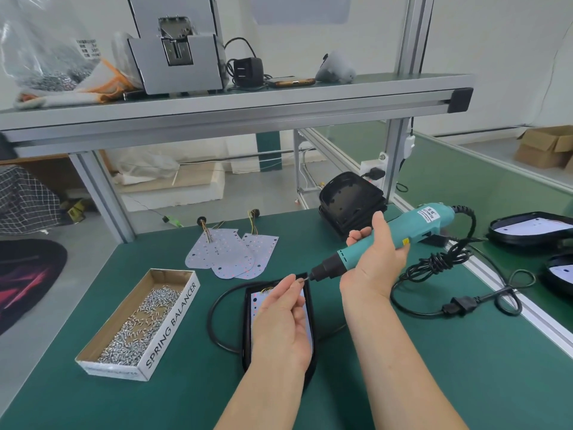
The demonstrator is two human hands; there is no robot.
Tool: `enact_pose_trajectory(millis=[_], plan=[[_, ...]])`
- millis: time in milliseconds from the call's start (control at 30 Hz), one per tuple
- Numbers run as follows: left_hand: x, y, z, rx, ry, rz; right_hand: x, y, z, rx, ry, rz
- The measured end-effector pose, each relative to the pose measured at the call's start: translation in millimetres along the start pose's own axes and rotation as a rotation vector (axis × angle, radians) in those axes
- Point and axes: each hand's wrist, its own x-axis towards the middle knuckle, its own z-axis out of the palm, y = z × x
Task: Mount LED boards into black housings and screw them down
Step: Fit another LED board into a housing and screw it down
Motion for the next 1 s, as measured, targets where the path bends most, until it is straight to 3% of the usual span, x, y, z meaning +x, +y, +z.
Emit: enact_pose_trajectory(millis=[200, 667, 1000], plan=[[-2.1, -3.9, -1.3, 0.025, -0.003, -0.023, 3.4, -1.2, -4.9, 0.119, -0.096, 0.122], [-6.3, -6.6, -0.6, 0.072, 0.035, 0.001, 14.2, -10.8, -9.2, 0.280, 0.027, 0.237], [-8.3, -0.5, 1.7, 0.048, 0.009, 0.028, 3.3, -2.6, -11.7, 0.162, -0.209, 0.162]])
